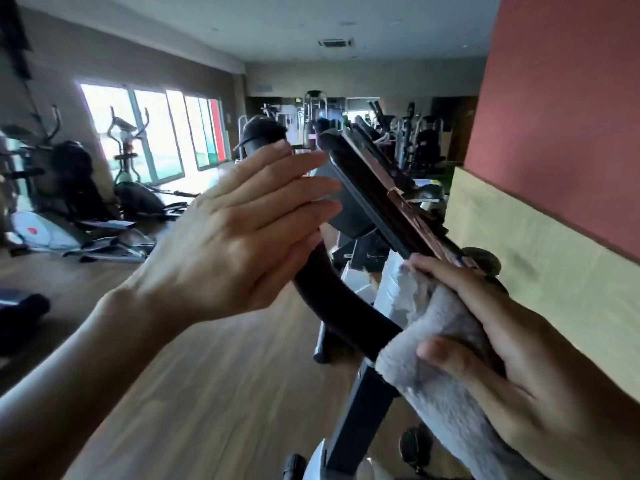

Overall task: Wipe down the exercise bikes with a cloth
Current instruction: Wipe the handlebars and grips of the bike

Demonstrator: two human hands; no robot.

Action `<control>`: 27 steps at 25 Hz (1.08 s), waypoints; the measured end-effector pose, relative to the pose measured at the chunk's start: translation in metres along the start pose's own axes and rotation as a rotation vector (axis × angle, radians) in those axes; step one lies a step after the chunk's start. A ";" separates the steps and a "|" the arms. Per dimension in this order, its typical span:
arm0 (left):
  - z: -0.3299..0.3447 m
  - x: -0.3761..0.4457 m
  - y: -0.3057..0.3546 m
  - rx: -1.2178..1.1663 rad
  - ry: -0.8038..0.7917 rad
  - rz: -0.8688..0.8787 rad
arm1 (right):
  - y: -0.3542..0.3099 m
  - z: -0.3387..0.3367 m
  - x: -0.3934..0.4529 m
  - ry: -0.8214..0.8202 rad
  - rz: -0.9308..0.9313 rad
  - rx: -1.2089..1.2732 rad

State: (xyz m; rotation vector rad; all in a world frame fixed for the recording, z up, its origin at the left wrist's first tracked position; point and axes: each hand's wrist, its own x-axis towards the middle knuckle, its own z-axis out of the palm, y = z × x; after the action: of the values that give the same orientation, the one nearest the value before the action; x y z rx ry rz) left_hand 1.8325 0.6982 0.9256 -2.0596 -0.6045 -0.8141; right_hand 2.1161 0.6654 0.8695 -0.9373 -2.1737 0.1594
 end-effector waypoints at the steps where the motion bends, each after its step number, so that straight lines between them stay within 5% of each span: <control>1: -0.002 0.002 0.001 -0.011 -0.050 0.004 | -0.010 0.002 0.003 -0.029 0.002 0.063; 5: -0.015 0.006 -0.003 -0.019 -0.151 -0.025 | -0.027 0.035 0.028 -0.121 -0.118 -0.044; 15: -0.018 0.011 0.011 0.006 -0.189 -0.096 | -0.022 0.049 0.020 0.011 -0.196 -0.370; 27: -0.014 0.013 0.029 0.022 -0.144 -0.192 | -0.027 0.041 0.040 -0.197 -0.090 -0.087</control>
State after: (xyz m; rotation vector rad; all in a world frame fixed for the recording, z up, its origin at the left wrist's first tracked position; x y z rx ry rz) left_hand 1.8560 0.6726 0.9264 -2.0751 -0.8980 -0.7671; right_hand 2.0546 0.6800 0.8740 -0.9024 -2.4168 0.1190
